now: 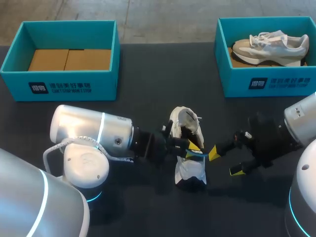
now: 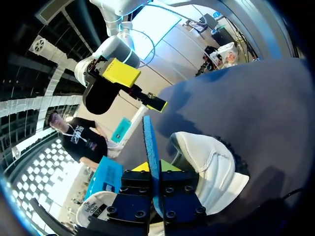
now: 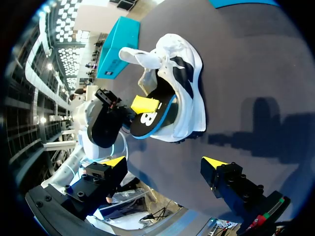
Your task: Take the shoe out of the shoebox, open the shoe tongue, remove and reinsert the insole, then place the shoe into the shoebox
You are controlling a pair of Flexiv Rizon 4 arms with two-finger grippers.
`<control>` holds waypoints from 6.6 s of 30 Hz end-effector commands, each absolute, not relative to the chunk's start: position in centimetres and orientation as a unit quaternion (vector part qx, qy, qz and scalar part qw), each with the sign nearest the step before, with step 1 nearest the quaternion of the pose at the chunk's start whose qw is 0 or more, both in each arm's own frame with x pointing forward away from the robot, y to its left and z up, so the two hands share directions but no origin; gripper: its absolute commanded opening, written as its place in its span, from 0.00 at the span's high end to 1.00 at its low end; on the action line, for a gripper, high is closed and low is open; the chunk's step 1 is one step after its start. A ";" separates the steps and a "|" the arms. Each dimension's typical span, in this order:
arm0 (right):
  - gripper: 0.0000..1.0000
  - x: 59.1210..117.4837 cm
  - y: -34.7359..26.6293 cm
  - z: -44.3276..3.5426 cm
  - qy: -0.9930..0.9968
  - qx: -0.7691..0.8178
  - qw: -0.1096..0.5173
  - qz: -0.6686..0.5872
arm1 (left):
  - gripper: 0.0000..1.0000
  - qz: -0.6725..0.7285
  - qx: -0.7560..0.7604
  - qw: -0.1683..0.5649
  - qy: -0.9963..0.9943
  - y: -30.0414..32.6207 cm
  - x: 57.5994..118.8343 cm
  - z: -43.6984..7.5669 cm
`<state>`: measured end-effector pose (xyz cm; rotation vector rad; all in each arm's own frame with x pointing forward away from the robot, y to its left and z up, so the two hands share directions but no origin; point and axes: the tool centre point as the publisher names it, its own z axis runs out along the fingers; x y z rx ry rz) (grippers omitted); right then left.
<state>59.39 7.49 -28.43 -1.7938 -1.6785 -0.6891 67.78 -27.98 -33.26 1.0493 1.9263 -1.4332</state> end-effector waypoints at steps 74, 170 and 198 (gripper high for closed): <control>0.00 59.3 7.6 -28.4 -0.629 -0.674 0.289 -0.257 | 0.72 -0.532 0.367 0.244 0.723 -27.2 67.9 -33.1; 0.00 59.3 7.6 -28.4 -0.629 -0.674 0.289 -0.257 | 0.62 -0.526 0.355 0.212 0.744 -27.6 68.8 -34.5; 0.00 59.3 7.6 -28.4 -0.629 -0.674 0.289 -0.257 | 0.60 -0.527 0.365 0.187 0.744 -24.4 68.2 -29.8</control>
